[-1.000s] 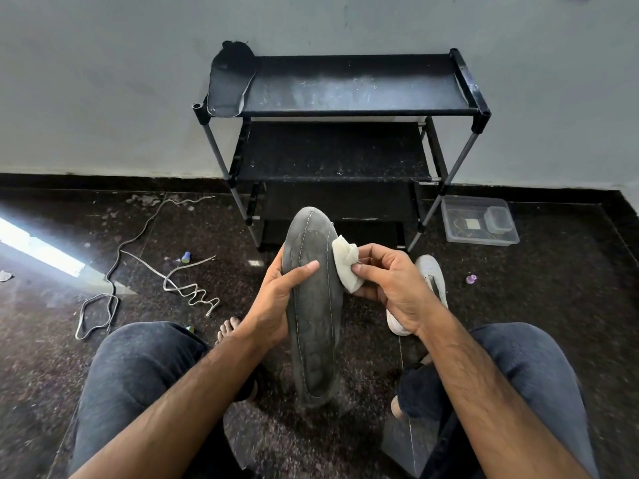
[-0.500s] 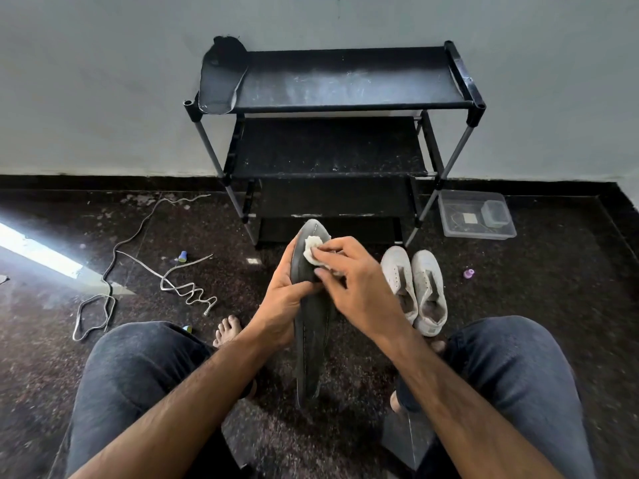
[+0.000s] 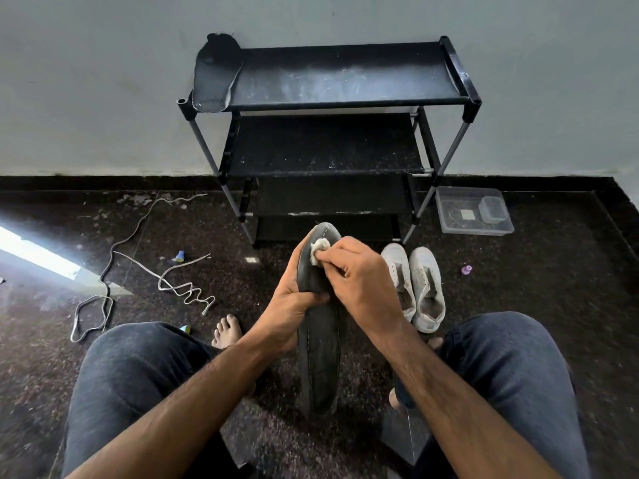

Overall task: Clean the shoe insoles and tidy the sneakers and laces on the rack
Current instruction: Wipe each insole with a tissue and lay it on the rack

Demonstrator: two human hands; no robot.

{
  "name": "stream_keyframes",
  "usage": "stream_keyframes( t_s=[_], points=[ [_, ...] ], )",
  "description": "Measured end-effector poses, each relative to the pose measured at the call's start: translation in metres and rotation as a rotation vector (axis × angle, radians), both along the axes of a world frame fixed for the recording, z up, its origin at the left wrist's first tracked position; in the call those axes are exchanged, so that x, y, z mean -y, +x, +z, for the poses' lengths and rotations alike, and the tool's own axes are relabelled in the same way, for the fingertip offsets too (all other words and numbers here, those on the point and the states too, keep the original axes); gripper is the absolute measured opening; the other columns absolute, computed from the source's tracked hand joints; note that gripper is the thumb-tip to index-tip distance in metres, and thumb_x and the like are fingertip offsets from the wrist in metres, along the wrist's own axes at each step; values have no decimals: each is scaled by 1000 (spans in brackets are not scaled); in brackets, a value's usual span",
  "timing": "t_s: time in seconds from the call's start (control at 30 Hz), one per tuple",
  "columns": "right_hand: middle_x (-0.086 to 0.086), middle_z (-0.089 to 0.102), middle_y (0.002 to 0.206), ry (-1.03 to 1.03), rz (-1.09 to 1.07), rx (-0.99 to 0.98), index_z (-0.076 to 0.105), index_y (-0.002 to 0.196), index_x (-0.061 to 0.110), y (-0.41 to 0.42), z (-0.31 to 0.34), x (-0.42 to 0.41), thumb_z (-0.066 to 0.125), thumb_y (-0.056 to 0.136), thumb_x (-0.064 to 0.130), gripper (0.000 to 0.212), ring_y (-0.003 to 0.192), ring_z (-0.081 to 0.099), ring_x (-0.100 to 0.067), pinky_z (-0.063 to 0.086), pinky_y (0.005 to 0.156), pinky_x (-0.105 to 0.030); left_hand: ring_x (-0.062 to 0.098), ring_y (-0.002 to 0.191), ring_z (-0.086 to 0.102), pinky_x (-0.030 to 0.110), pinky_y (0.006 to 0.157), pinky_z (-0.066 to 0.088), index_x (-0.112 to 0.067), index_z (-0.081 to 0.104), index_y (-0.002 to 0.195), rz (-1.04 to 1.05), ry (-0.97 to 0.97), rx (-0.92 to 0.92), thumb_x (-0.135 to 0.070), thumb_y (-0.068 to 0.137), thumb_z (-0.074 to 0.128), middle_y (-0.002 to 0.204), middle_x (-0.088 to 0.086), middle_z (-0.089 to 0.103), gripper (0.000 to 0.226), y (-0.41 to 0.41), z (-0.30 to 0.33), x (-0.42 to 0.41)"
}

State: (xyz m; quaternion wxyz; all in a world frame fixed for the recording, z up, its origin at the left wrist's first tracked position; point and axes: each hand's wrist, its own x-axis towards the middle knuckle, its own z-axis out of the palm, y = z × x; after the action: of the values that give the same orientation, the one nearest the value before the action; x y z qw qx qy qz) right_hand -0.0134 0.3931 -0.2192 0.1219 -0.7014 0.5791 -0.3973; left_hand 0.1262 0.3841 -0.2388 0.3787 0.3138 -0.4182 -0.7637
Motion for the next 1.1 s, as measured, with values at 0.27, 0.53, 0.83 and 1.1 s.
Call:
stream_keyframes(
  t_s=[0.27, 0.53, 0.83, 1.1],
  points=[
    [4, 75, 97, 130, -328, 303, 79, 106, 15, -42, -1, 18, 78, 87, 11, 19, 88, 71, -5, 61, 82, -31, 27, 141, 49, 46, 110, 47, -41, 42, 151, -54, 20, 75, 24, 80, 51, 155, 1, 50, 96, 4, -7, -2],
    [-2, 67, 99, 44, 119, 37, 77, 110, 6, -2, 8, -5, 70, 91, 2, 20, 91, 64, -11, 55, 83, -21, 34, 121, 62, 45, 93, 58, -40, 38, 154, -37, 94, -28, 27, 82, 48, 142, 20, 56, 99, 3, -4, 0],
    [-1, 72, 93, 52, -197, 86, 80, 101, 7, -31, -3, 17, 74, 87, 1, 16, 84, 69, -13, 58, 78, -27, 33, 144, 44, 61, 116, 37, -40, 36, 155, -140, 10, 64, 23, 79, 51, 160, 3, 44, 100, 2, -7, -4],
    [-2, 63, 102, 31, 45, 50, 74, 117, 6, -11, 13, -4, 68, 93, 1, 25, 94, 62, -10, 52, 84, -14, 31, 114, 68, 47, 90, 60, -29, 50, 145, -29, 105, 16, 28, 81, 48, 127, 13, 68, 86, 1, -3, -1]
  ],
)
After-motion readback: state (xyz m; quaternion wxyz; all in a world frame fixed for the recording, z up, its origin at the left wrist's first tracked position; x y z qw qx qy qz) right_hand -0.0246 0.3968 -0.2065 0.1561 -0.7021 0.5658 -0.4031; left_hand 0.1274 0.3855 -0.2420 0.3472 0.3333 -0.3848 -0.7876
